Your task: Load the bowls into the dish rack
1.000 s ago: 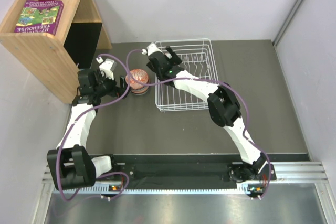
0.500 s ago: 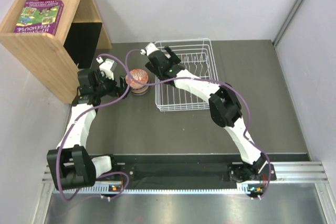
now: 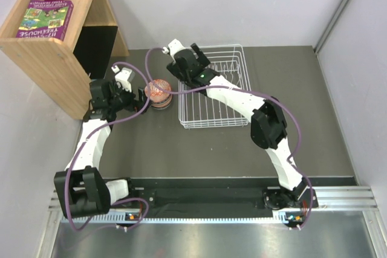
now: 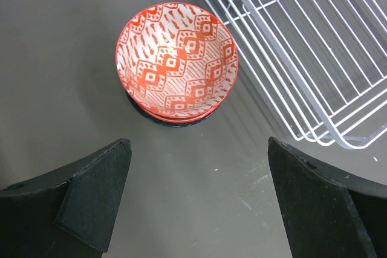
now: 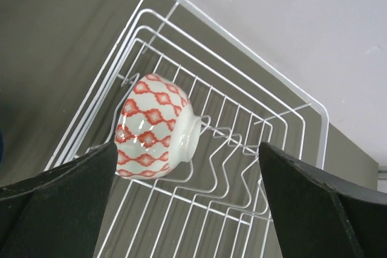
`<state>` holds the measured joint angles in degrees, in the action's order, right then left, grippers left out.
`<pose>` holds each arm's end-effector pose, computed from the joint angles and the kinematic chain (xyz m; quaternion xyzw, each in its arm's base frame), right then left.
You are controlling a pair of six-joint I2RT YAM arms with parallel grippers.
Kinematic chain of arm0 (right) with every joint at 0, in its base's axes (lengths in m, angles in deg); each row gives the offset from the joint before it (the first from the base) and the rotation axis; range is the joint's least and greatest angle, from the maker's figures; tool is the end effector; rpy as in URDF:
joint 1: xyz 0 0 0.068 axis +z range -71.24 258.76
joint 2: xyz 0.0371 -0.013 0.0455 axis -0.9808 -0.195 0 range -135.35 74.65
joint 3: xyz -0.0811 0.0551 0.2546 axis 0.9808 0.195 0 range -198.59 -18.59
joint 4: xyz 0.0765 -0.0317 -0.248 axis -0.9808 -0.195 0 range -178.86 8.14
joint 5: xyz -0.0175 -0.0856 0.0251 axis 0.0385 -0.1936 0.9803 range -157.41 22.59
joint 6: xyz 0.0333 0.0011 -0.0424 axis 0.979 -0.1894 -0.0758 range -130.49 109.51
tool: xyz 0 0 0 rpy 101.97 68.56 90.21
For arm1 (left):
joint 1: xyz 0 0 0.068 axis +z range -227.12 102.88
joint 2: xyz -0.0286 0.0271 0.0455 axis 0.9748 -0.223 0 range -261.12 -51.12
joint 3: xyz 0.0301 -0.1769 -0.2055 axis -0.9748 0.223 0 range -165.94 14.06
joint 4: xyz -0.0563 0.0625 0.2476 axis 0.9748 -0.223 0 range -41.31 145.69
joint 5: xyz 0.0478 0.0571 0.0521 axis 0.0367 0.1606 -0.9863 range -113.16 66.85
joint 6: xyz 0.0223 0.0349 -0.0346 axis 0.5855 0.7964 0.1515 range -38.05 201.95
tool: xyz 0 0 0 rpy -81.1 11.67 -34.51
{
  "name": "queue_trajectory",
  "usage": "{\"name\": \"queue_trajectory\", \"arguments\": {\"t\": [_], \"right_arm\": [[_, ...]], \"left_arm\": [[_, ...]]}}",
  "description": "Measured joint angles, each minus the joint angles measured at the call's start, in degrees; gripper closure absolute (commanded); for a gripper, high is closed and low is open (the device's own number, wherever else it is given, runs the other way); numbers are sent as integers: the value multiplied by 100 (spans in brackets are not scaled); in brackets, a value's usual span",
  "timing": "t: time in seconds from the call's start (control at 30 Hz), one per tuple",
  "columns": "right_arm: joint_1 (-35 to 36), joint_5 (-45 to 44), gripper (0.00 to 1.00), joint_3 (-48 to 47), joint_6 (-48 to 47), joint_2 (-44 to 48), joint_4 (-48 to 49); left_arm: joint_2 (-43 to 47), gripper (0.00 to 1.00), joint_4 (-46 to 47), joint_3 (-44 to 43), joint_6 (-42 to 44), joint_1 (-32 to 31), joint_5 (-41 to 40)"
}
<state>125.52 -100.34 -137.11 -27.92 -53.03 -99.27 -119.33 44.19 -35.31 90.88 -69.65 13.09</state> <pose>0.3742 0.3698 0.2961 -0.3073 0.7702 -0.1057 0.5488 0.2625 0.0133 0.2843 0.1652 0.8225 -0.1997 0.5063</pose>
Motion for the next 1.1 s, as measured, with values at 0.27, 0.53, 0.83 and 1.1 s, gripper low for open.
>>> {"name": "queue_trajectory", "arguments": {"t": [0.27, 0.53, 0.83, 1.1], "right_arm": [[-138, -188, 0, -4, -184, 457, 33], [-973, -118, 0, 577, -129, 1401, 203], [-1740, 378, 0, 1366, 133, 1784, 201], [-1921, 789, 0, 1779, 308, 2037, 149]], "left_arm": [[-866, 1, -7, -437, -4, -9, 74], [-1672, 2, 149, -890, -4, -282, -361], [-2444, 15, 348, -1252, 0, -437, -826], [-2767, 45, 479, -1473, 20, -483, -1047]]}}
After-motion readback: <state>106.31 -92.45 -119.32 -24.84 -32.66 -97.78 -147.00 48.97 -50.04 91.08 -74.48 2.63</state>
